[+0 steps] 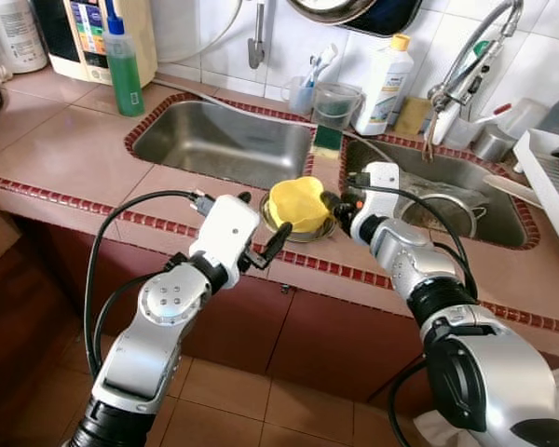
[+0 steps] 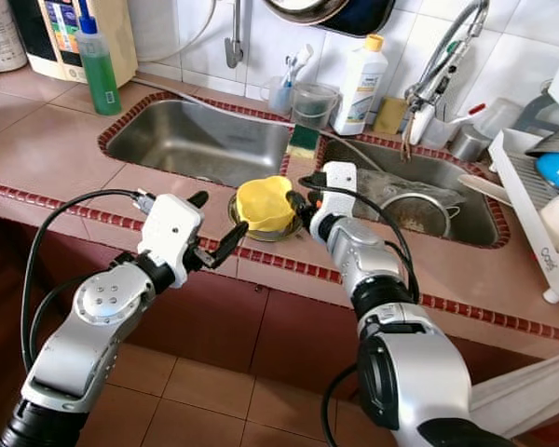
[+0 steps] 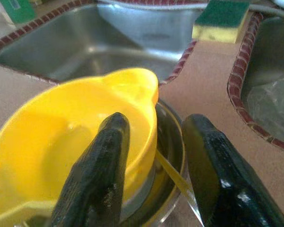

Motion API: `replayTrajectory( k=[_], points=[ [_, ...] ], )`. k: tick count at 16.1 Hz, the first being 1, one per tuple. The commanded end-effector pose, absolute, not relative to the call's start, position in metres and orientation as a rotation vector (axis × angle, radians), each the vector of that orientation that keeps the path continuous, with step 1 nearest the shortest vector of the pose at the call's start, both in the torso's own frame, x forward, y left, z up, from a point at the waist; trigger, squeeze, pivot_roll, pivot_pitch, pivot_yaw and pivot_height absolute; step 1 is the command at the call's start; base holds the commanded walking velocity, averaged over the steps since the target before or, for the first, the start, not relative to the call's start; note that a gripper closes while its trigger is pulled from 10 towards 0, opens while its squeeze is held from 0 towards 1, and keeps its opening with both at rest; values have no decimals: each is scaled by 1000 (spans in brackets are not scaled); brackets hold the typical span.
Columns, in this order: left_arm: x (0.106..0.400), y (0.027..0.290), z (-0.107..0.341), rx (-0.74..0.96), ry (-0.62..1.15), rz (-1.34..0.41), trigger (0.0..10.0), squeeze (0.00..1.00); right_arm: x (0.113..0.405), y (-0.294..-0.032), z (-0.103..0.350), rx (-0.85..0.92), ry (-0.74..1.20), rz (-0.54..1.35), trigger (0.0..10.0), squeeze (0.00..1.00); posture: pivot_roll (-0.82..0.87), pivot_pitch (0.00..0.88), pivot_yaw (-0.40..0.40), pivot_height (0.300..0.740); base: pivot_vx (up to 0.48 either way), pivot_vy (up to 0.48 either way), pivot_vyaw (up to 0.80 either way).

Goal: Kitchen organization

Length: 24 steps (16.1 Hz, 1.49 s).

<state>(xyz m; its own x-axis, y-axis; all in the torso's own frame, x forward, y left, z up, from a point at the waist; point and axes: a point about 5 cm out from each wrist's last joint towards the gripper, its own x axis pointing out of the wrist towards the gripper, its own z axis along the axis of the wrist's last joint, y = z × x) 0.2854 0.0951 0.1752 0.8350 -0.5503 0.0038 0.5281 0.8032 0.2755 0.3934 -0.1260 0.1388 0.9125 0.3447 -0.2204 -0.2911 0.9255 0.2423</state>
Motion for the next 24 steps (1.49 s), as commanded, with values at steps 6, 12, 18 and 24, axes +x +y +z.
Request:
replayTrajectory(
  k=[6, 12, 18, 24],
  points=[
    [282, 92, 178, 273, -92, -578, 10000, 0, 392, -134, 132, 158, 296, 310, 10000, 0, 79, 0, -144, 740, 0, 0, 0],
    [284, 90, 181, 275, -99, -578, 10000, 0, 389, -138, 124, 117, 317, 293, 10000, 0, 82, 0, -139, 740, 0, 0, 0],
    [285, 88, 182, 277, -105, -581, 10000, 0, 389, -138, 124, 133, 317, 282, 4000, 0, 86, 0, -137, 740, 0, 0, 0],
    [285, 87, 181, 275, -106, -577, 10000, 0, 390, -139, 125, 179, 321, 267, 0, 0, 83, 0, -141, 740, 0, 0, 0]
  ],
)
